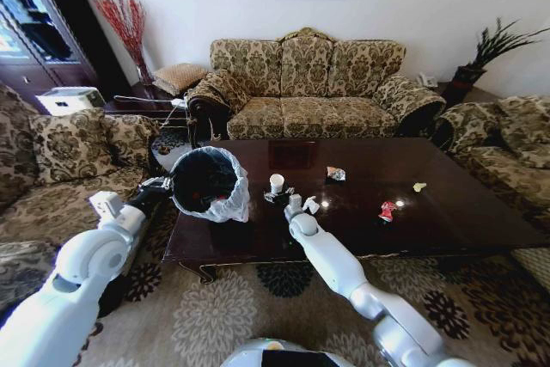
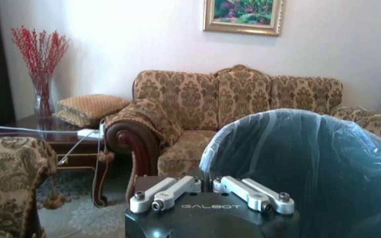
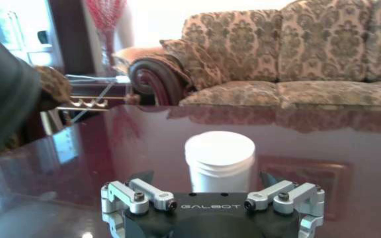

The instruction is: Move to the front of the table and place the trash on the table into the trash bin.

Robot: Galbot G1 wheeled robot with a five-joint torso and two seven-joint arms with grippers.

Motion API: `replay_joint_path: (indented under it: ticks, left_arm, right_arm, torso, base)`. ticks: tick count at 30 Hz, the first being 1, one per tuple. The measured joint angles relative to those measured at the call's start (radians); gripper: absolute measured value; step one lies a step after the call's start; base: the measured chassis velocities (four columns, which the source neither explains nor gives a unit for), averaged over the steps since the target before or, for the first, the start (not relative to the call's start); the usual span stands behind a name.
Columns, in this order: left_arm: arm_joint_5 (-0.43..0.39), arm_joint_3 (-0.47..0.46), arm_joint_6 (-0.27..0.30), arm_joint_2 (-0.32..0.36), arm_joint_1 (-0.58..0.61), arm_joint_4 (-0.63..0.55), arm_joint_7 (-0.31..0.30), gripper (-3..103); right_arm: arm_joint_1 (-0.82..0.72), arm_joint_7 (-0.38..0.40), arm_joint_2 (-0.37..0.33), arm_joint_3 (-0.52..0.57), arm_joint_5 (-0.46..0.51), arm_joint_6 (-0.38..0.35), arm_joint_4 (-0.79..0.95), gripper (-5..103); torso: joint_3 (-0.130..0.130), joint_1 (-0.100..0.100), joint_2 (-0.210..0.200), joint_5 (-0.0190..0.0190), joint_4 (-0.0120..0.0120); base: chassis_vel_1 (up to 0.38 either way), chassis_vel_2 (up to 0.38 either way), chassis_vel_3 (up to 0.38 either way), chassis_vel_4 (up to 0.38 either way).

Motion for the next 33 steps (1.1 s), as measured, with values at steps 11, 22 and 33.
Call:
replay_joint_path:
  ticks: [11, 22, 33]
  left_arm:
    - [-0.001, 0.001, -0.002, 0.006, -0.001, -0.008, 0.001, 3]
    - [-0.003, 0.008, -0.002, 0.011, -0.006, -0.008, 0.009, 3]
    - [-0.005, 0.008, -0.004, 0.017, -0.009, -0.009, 0.012, 3]
  right_arm:
    - [0.052, -0.019, 0.028, 0.017, 0.0, 0.018, -0.107, 100]
    - [0.083, -0.072, 0.056, 0.023, -0.014, 0.054, -0.181, 103]
    - [0.08, -0.071, 0.055, 0.023, -0.033, 0.062, -0.181, 64]
  torso:
    - [0.0, 0.0, 0.0, 0.0, 0.0005]
    - [0.0, 0.0, 0.0, 0.0001, 0.0003]
    - [0.0, 0.0, 0.0, 0.0001, 0.0002]
  base:
    - [0.0, 0.0, 0.0, 0.0]
    - [0.0, 0.0, 0.0, 0.0]
    - [0.0, 0.0, 0.0, 0.0]
